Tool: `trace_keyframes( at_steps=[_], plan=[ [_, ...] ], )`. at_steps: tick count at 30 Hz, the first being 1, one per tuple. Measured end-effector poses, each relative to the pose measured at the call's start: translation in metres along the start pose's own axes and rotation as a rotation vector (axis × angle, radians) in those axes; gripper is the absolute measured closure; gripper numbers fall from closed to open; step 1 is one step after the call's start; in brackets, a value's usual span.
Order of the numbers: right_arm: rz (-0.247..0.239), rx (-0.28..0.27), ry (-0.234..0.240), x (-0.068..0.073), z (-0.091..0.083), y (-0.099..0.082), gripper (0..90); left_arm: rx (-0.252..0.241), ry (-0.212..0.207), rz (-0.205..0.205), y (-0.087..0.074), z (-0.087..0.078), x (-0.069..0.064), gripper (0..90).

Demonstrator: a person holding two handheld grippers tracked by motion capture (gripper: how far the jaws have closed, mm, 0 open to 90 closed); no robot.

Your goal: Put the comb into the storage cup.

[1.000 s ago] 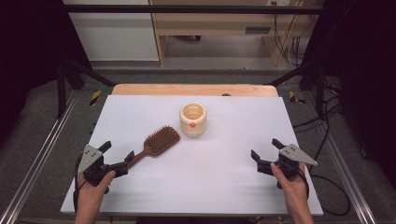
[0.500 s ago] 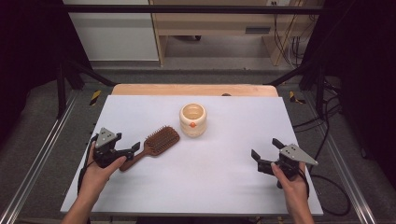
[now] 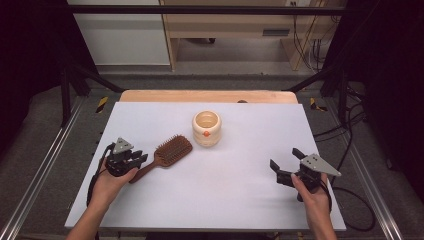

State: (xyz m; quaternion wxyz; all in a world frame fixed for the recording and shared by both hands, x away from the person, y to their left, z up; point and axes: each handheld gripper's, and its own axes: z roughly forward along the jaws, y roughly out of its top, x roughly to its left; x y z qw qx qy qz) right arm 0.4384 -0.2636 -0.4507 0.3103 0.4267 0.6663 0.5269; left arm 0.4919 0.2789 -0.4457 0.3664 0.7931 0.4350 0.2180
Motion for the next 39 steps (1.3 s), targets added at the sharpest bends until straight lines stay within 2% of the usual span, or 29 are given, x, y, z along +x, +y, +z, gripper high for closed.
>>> trace_keyframes(
  at_steps=[3,7,10,13,17,27,34,39],
  plan=[
    [0.000,0.004,0.003,0.000,0.000,0.000,6.7,0.018,-0.005,0.002,-0.001,0.003,0.001,78.2],
    [0.004,0.005,0.002,0.000,0.000,0.000,6.8,0.073,-0.030,0.011,-0.003,0.010,0.001,85.9],
    [0.001,0.008,0.006,0.000,0.000,0.000,6.8,0.085,-0.029,0.018,-0.003,0.011,0.001,89.3],
    [-0.009,0.014,0.008,0.001,0.001,-0.001,6.8,0.101,-0.044,0.019,-0.004,0.013,0.002,89.9],
    [-0.010,0.017,0.011,0.002,0.002,-0.001,6.8,0.120,-0.039,0.028,-0.005,0.015,0.002,90.0],
    [-0.017,0.024,0.016,0.003,0.002,-0.001,7.3,0.152,-0.062,0.029,-0.011,0.015,0.003,90.0],
    [-0.018,0.025,0.017,0.003,0.003,-0.001,7.2,0.163,-0.086,0.031,-0.011,0.013,-0.001,90.0],
    [-0.017,0.029,0.022,0.004,0.003,-0.002,7.1,0.184,-0.102,0.050,-0.009,0.013,-0.008,90.0]
  ],
)
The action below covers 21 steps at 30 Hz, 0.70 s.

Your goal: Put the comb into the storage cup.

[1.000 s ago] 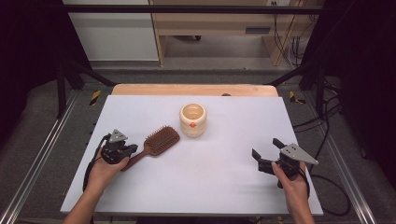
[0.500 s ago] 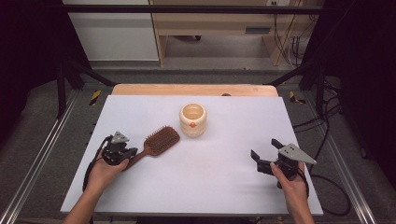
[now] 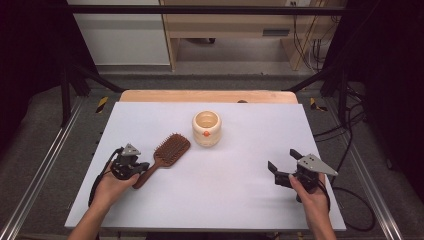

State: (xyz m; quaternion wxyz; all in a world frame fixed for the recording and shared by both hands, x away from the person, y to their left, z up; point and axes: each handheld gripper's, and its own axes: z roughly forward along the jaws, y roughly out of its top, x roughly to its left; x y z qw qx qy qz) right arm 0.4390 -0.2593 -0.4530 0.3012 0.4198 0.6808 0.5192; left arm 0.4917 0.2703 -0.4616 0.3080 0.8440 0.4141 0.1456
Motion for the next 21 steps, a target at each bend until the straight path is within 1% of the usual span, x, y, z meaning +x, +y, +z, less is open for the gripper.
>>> trace_keyframes(
  at_steps=[3,7,8,10,11,12,13,17,19,20,21],
  plan=[
    [-0.002,0.002,0.003,0.000,0.000,0.000,7.0,0.008,-0.008,0.004,0.001,0.001,-0.002,90.0],
    [-0.002,0.002,0.002,0.000,0.001,0.000,7.0,0.013,-0.005,0.005,0.002,0.003,-0.004,90.0],
    [-0.002,0.003,0.003,0.000,0.001,0.000,6.9,0.016,-0.002,0.008,0.002,0.003,-0.004,90.0],
    [-0.001,0.003,0.005,0.000,0.001,0.000,6.8,0.011,0.007,0.002,0.003,0.003,-0.003,90.0],
    [-0.001,0.001,0.005,0.000,0.000,0.000,6.7,0.006,0.024,-0.003,0.005,0.000,-0.003,90.0],
    [-0.001,0.001,0.005,0.000,0.000,0.000,6.7,0.006,0.024,-0.003,0.005,0.000,-0.003,90.0],
    [-0.003,-0.001,0.005,0.000,0.000,0.001,6.7,0.002,0.035,-0.004,0.006,-0.002,-0.003,90.0],
    [-0.005,0.002,0.005,0.000,0.001,0.001,6.7,-0.010,0.048,-0.014,0.013,-0.011,-0.005,88.5],
    [-0.007,0.004,0.006,0.001,0.001,0.001,6.6,-0.008,0.056,-0.019,0.017,-0.014,-0.007,82.0],
    [-0.007,0.005,0.007,0.001,0.001,0.000,6.6,-0.003,0.065,-0.021,0.020,-0.015,-0.010,77.2],
    [-0.010,0.004,0.008,0.001,0.001,0.001,6.6,0.001,0.069,-0.024,0.022,-0.016,-0.012,70.3]
  ],
)
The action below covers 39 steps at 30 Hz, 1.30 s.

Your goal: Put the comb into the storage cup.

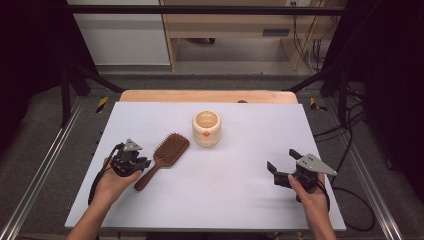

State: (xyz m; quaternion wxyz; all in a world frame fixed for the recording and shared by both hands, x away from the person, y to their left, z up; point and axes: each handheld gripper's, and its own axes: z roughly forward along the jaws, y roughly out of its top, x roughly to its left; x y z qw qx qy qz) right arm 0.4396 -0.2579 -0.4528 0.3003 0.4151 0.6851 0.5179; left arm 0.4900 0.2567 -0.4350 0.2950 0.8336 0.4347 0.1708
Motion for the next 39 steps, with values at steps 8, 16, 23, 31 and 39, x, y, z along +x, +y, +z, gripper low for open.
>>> trace_keyframes(
  at_steps=[8,16,23,31,39],
  plan=[
    [0.002,0.007,0.002,0.000,0.000,0.000,6.3,0.045,-0.007,0.001,0.015,0.007,-0.013,14.9],
    [0.002,0.008,0.004,0.000,0.000,0.000,6.3,0.123,0.003,-0.012,0.019,0.021,-0.013,7.6],
    [0.006,0.010,0.006,0.000,0.000,0.000,6.1,0.198,0.005,-0.008,0.019,0.032,-0.014,11.0],
    [0.006,0.012,0.008,0.001,0.000,-0.001,5.9,0.220,-0.032,0.012,0.020,0.032,-0.015,30.2],
    [0.004,0.014,0.009,0.001,0.001,-0.001,5.9,0.243,-0.052,0.005,0.021,0.034,-0.015,48.5]
  ],
)
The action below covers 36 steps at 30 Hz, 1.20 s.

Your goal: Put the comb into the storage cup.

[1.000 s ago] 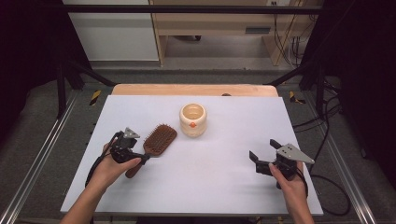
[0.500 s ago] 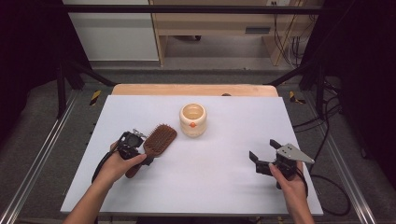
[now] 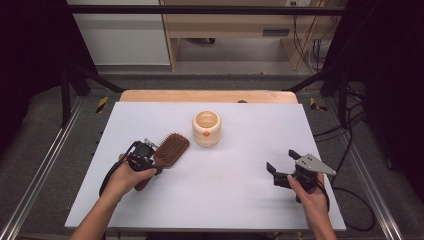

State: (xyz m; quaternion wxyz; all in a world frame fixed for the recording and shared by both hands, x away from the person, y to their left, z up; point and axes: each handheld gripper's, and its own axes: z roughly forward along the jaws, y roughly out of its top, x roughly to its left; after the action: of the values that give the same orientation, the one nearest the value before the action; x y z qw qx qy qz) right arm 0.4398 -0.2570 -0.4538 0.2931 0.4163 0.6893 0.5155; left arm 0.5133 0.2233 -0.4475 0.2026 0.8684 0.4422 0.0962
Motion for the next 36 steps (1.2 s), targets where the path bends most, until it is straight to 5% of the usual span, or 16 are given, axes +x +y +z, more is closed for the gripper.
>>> trace_keyframes(
  at_steps=[13,25,36],
  plan=[
    [-0.001,0.005,0.004,0.0006,0.0003,-0.0001,5.9,0.018,-0.002,-0.006,-0.0004,0.0030,0.0029,58.4],
    [-0.004,0.006,0.010,0.0017,0.0011,-0.0004,5.8,0.040,0.013,0.033,0.0017,0.0039,-0.0005,66.3],
    [-0.002,0.008,0.010,0.0023,0.0012,-0.0006,5.9,0.019,0.013,0.031,-0.0009,0.0044,0.0004,72.3]
  ],
)
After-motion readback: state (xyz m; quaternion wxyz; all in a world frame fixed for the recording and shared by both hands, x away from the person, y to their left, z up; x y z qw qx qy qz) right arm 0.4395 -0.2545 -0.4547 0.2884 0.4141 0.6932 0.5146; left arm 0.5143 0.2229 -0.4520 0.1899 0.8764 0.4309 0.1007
